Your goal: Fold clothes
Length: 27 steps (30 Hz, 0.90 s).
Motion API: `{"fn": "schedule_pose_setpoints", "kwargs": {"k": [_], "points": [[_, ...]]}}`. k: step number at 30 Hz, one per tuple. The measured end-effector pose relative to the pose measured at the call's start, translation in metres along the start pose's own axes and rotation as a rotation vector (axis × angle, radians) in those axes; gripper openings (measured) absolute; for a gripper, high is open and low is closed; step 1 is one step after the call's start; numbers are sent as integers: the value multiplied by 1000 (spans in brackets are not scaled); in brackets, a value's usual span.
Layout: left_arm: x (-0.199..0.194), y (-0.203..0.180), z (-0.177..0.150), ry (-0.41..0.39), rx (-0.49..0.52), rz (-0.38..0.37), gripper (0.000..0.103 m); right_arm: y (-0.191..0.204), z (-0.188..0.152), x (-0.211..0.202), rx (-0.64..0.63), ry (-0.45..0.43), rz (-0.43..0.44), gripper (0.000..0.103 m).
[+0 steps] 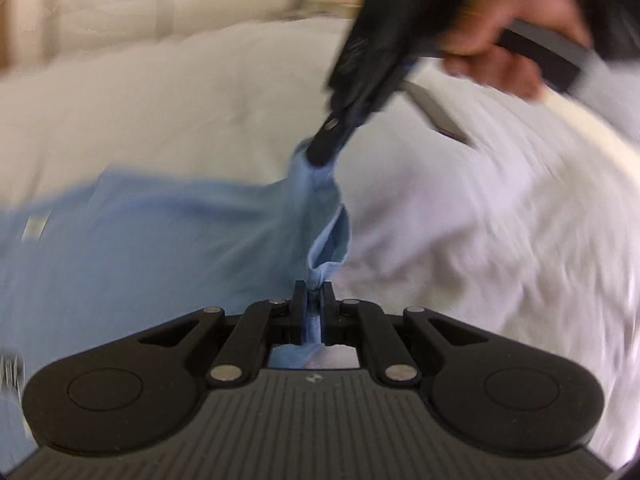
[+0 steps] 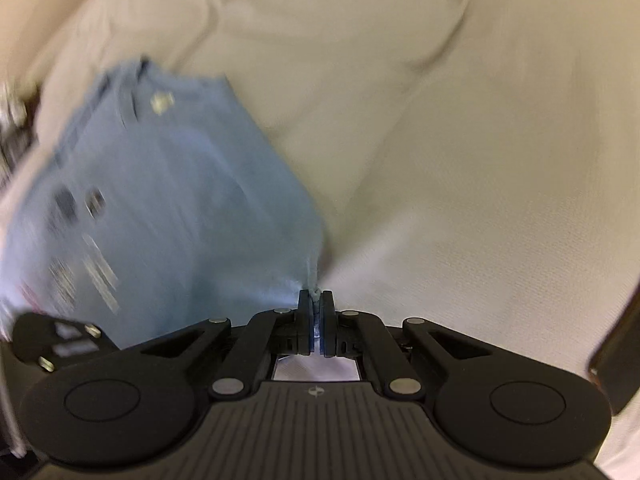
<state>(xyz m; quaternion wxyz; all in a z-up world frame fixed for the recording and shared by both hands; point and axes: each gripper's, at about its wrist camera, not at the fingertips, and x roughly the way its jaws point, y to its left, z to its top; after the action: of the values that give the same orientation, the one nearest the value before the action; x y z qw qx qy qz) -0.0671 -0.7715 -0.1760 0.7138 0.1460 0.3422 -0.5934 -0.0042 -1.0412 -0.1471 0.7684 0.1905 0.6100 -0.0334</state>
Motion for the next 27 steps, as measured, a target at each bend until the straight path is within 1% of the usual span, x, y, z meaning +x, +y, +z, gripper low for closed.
{"fn": "schedule_pose_setpoints", "kwargs": {"k": [5,6,8,9,11,13,16,18,20,22,23,25,26,27], "points": [[-1,38,-13,34,-266,-11,4,31,40,14,58,-16,118,1],[-1,45,-15,41,-320,-14,4,33,44,18,72,-36,135,1],[-1,61,-20,54,-426,-18,5,38,53,25,98,-74,168,13],[-2,68,-23,61,-480,-21,5,41,57,29,111,-93,185,16],[-2,83,-28,75,-586,-25,6,46,65,35,138,-132,217,17],[-2,99,-33,88,-693,-30,6,42,61,30,153,-190,213,18],[-4,107,-42,78,-835,-59,6,38,47,27,140,-228,147,19],[-6,113,-48,70,-929,-80,6,36,33,29,112,-217,92,20],[-8,118,-54,62,-1023,-101,6,37,21,39,94,-180,63,20],[-11,121,-56,60,-1031,-87,6,46,12,52,58,-151,41,20],[-12,121,-57,61,-1027,-79,6,51,9,59,42,-134,43,20],[-12,120,-58,62,-1023,-75,6,66,9,74,5,-99,75,20],[-13,121,-59,62,-1020,-73,7,74,11,80,-19,-92,115,20],[-16,122,-59,60,-1022,-69,9,77,12,82,-19,-108,165,18]]}}
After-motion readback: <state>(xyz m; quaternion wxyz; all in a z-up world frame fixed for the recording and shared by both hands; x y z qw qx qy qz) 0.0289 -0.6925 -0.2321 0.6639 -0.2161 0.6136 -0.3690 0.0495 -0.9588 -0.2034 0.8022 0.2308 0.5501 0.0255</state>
